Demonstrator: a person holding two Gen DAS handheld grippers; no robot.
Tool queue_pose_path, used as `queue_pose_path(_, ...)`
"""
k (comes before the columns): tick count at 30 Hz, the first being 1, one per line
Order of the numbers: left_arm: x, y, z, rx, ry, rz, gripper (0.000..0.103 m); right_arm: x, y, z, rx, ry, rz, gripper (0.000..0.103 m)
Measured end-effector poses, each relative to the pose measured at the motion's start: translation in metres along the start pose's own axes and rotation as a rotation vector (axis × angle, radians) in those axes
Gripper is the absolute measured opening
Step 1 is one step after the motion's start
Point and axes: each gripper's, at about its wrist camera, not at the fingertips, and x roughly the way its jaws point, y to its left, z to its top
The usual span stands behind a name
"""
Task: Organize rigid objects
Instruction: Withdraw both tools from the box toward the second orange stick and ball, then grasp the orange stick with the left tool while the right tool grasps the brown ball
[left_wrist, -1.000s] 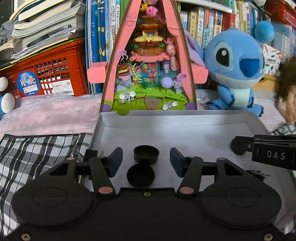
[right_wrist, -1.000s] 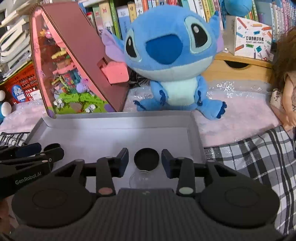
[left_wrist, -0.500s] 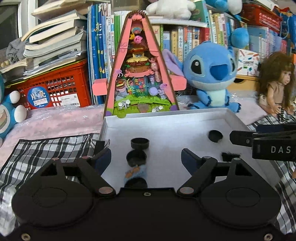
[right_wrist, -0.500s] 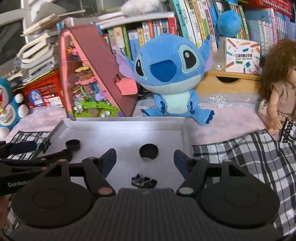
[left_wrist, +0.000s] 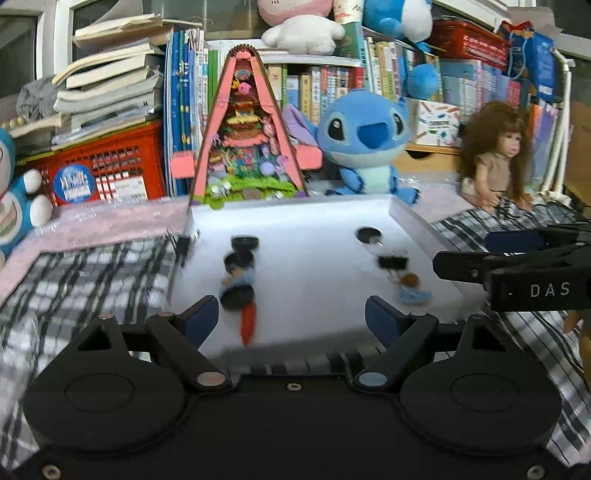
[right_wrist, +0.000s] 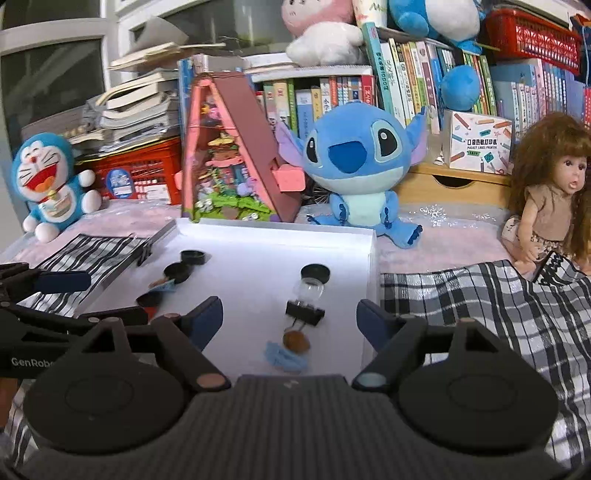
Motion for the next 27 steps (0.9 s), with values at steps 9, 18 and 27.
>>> queue_pose_path(9,-0.031,-0.008,-0.047,-0.012,0.041,-0.04,0.086,-0.037,0.009,-0.034,-0.07,-0.014,0.03,0.09)
queue_pose_path(18,-0.051,-0.015,-0.089,0.009,0.08,-0.041,0.086,-0.06,0.018,-0.074,-0.202,-0.029,0.0,0.096)
queue_pose_path(27,-0.048,-0.011,-0.103,0.034,0.099,0.014,0.087,-0.062,0.015,-0.095,-0.208,0.008,0.004,0.096)
